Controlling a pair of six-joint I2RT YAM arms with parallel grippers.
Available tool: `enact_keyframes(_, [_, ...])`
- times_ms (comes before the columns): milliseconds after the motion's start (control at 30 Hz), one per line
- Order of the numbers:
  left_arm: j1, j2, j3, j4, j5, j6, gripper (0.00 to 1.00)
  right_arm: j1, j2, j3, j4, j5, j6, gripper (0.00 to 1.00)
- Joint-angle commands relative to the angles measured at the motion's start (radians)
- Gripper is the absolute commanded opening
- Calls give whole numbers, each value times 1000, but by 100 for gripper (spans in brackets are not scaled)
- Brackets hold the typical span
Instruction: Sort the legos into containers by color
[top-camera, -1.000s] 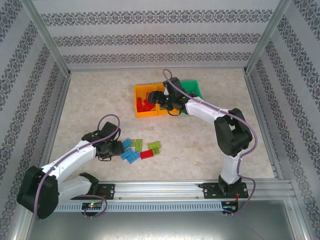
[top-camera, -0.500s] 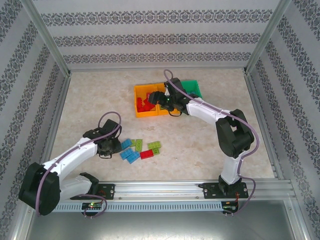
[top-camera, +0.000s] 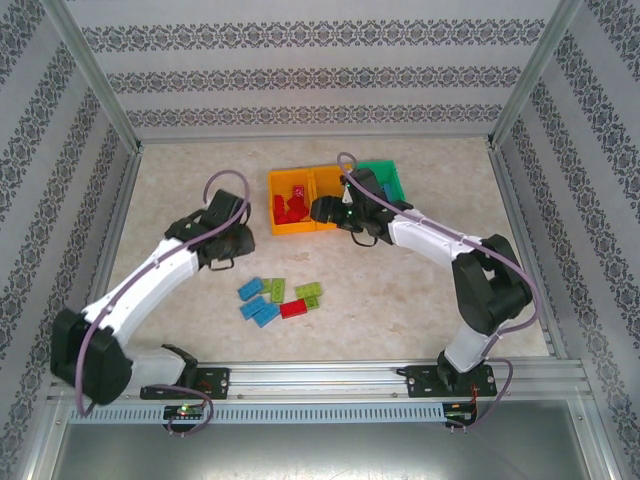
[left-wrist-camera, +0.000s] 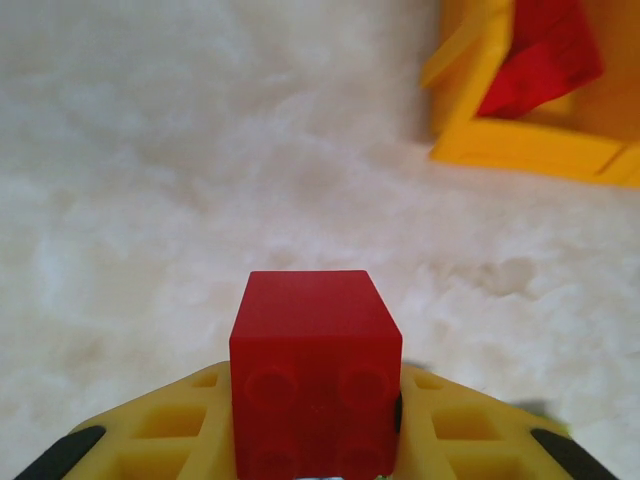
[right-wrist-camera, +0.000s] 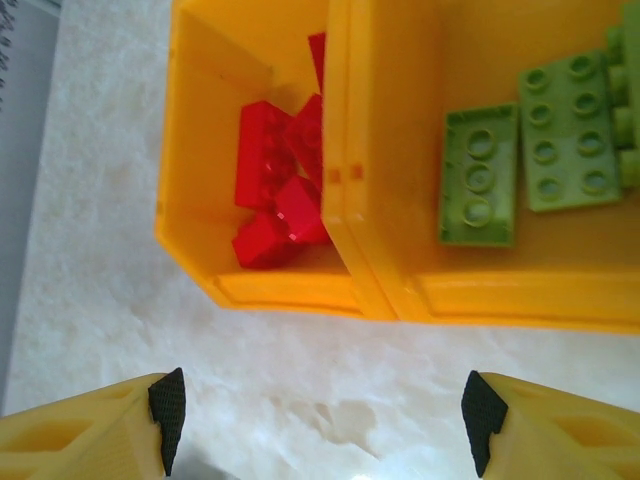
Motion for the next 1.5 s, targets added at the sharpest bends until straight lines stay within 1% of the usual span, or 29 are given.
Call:
enact_keyframes(0, [-10, 130, 123, 91, 61, 71, 28, 24, -72, -88, -5, 53, -103, 76])
enact_keyframes(133, [-9, 290, 289, 97, 82, 131, 28, 63, -144, -188, -30, 86, -185, 76])
enact_keyframes(267, [-3, 432, 444, 85, 102, 166, 28, 121, -187, -251, -61, 111, -198, 76])
enact_keyframes(400, [5, 565, 586, 53, 114, 179, 28, 192, -182, -257, -106, 164, -152, 76])
enact_keyframes(467, [9, 627, 647, 33, 114, 179, 28, 228, -160, -230, -160, 198, -111, 78])
enact_keyframes(567, [13, 695, 709, 14, 113, 177, 28, 263, -122, -195, -227, 226, -57, 81])
enact_keyframes(667, [14, 730, 737, 11, 118, 166, 30, 292, -116, -196, -223, 240, -15, 82])
enact_keyframes(733, [13, 740, 741, 10, 117, 157, 36, 308, -111, -195, -220, 253, 4, 84])
enact_keyframes(800, [14, 740, 742, 7, 113, 146, 45, 321, -103, -186, -222, 256, 11, 90])
enact_keyframes(933, [13, 701, 707, 23, 105, 128, 68, 357, -77, -159, -231, 257, 7, 94])
enact_keyframes(1067, [14, 647, 669, 32, 68, 127, 87, 384, -42, -132, -254, 246, 2, 95])
enact_keyframes(1133, [13, 624, 661, 23, 40, 134, 100, 395, -28, -124, -260, 243, -1, 95])
enact_keyframes(1233, [15, 591, 642, 24, 17, 144, 100, 401, 0, -104, -268, 229, -8, 95])
enact_keyframes(1467, [18, 536, 568, 30, 9, 139, 100, 424, 70, -35, -320, 226, -34, 97])
